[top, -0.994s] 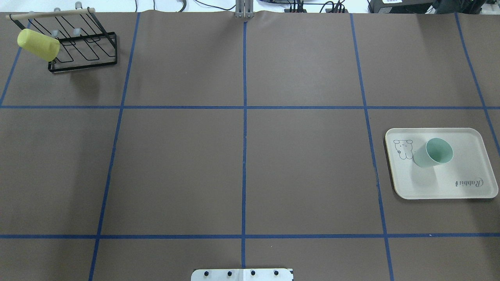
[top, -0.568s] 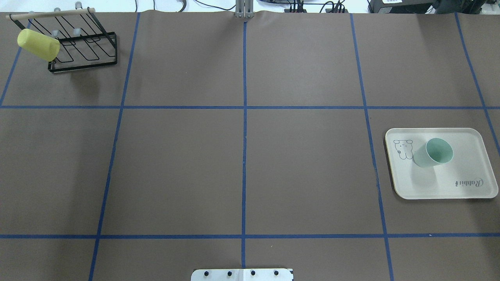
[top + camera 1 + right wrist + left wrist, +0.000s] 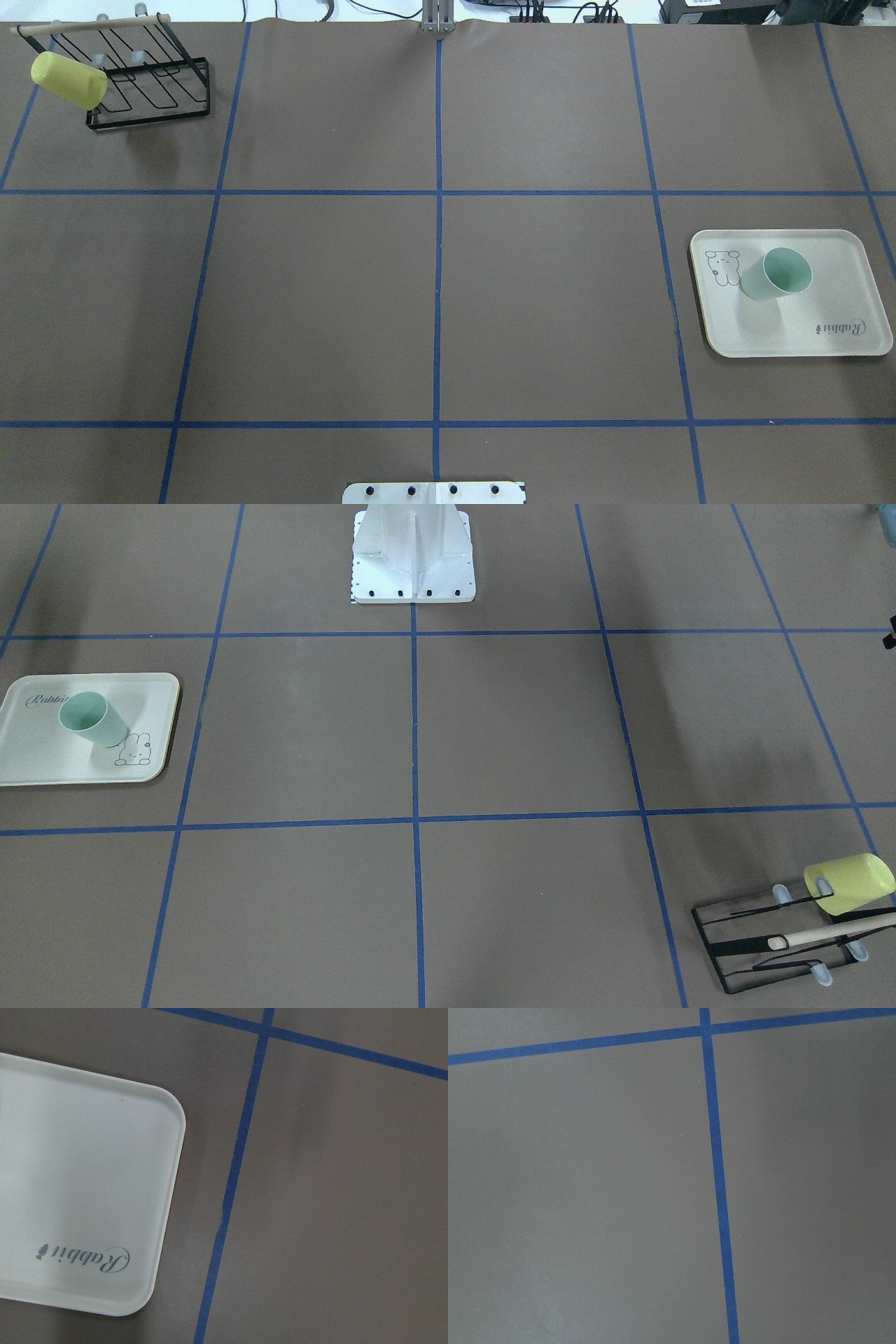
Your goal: Left arm grabs green cup and hands to right arm on tray
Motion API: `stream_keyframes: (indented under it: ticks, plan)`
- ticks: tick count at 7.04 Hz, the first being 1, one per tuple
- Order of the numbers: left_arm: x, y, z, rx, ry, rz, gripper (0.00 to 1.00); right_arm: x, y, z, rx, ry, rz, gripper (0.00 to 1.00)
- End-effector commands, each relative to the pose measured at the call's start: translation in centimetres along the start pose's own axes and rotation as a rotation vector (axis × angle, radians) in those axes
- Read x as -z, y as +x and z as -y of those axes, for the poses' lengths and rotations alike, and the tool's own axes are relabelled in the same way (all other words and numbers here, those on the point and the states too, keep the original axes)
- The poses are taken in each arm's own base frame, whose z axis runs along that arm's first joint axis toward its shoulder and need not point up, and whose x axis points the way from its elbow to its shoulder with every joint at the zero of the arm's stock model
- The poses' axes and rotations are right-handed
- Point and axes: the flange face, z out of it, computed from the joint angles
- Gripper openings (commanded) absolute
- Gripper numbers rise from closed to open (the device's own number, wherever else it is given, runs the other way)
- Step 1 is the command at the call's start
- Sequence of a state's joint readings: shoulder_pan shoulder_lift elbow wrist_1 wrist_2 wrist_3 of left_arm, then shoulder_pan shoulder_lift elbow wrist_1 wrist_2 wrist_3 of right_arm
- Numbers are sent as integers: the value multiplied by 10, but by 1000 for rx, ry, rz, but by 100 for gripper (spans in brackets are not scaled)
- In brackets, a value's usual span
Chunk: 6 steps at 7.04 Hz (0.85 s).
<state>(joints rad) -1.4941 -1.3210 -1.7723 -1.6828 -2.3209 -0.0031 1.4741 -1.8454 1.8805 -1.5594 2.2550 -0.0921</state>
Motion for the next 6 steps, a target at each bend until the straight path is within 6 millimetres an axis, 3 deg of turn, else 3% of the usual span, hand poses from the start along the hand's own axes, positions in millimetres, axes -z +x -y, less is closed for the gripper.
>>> stream_keyframes:
  ticks: [1,6]
  plan:
    - [1,1,1,-3,2,-2,100,0,0,0,1,1,0,100]
    - [3,2,2,-15,16,1,100,1,-1,1,3,3,1,100]
